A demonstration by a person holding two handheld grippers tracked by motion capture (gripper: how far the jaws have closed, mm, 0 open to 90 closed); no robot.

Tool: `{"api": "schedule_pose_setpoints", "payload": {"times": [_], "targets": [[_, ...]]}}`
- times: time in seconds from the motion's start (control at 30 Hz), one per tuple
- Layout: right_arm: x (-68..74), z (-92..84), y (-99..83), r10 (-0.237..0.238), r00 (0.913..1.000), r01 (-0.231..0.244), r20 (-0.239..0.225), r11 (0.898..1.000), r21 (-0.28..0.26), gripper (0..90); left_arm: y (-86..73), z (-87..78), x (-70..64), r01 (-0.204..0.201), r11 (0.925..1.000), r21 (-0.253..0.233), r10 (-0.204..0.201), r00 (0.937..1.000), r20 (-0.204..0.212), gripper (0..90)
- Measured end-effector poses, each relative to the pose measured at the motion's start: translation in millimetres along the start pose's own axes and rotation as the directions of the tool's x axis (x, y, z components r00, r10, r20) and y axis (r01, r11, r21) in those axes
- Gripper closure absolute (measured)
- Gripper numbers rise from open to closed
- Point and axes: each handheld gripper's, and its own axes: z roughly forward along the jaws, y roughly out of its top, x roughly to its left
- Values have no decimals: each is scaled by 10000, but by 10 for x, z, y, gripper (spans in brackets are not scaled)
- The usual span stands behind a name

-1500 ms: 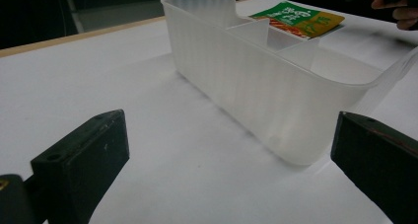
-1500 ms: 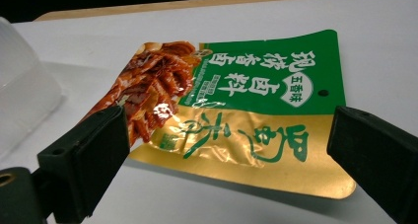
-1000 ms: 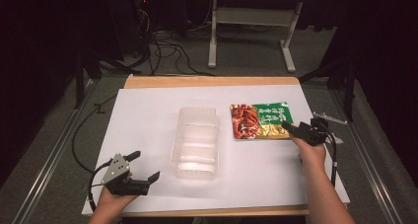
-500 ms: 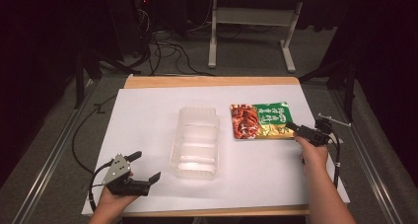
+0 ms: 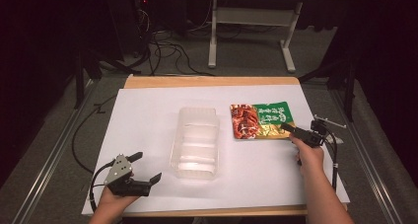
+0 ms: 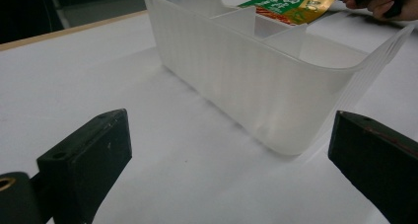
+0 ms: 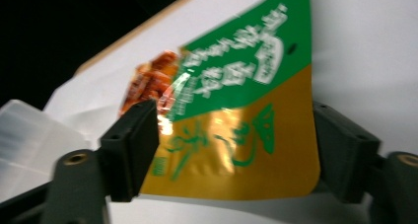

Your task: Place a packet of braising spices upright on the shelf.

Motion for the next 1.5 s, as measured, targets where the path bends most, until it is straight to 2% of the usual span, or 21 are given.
{"api": "schedule_pose_setpoints", "payload": {"times": [0.13,0.3,0.47,0.53,0.67,0.7,0.73,0.8,0.83,0.93,1.13,1.2,1.3,1.33,1.37,1.4,1.43,1.5], "targets": [[128,5,-4,-400,9983,385,-423,9987,-346,337,0,-5,0,-17,10000,13,17,10000,18,33],[179,67,-36,-523,9978,520,-409,9986,-67,393,-1,-4,-2,-57,10000,23,57,10000,34,34],[197,126,-66,-560,9983,562,-140,9983,164,471,-4,9,-9,-127,9999,106,126,9999,69,35],[215,141,-70,-680,9976,680,98,9977,55,568,-6,16,-8,-125,9998,124,124,9999,82,36],[242,139,-58,-863,9957,870,345,9960,-191,673,-9,21,-8,-153,9997,165,152,9998,87,36],[242,139,-58,-863,9957,870,345,9960,-191,673,-9,21,-8,-153,9997,165,152,9998,87,37],[254,138,-45,-933,9947,946,424,9951,-298,719,-9,20,-10,-175,9997,190,173,9998,91,37],[259,140,-38,-925,9949,939,411,9951,-319,740,-9,19,-12,-181,9997,192,179,9998,95,37],[274,142,-23,-961,9937,982,573,9945,-353,803,-8,18,-14,-182,9997,190,180,9998,104,37],[310,136,-4,-1244,9890,1288,803,9903,-520,897,-8,16,-11,-173,9997,174,171,9998,93,38],[473,63,39,-1858,9795,1937,783,9749,-1100,900,-11,21,-11,-192,9996,230,190,9998,90,38],[557,36,66,-2123,9748,2197,681,9667,-1310,900,-8,21,-19,-205,9995,228,202,9997,103,39],[653,3,94,-2283,9722,2337,515,9592,-1592,900,-7,18,-19,-194,9996,211,192,9998,107,40],[724,-15,115,-2432,9688,2477,477,9542,-1676,900,-7,17,-18,-182,9996,209,180,9998,101,40],[848,-35,142,-2786,9599,2796,319,9425,-1831,900,-7,17,-19,-160,9997,195,158,9998,95,40],[848,-35,142,-2786,9599,2796,319,9425,-1831,900,-7,17,-19,-160,9997,195,158,9998,95,40],[963,-49,162,-3054,9520,3033,199,9329,-1940,900,-7,17,-19,-171,9996,209,169,9998,100,41],[1093,-56,176,-3435,9391,3381,110,9178,-2082,900,-8,17,-23,-199,9995,233,197,9997,108,41]]}}
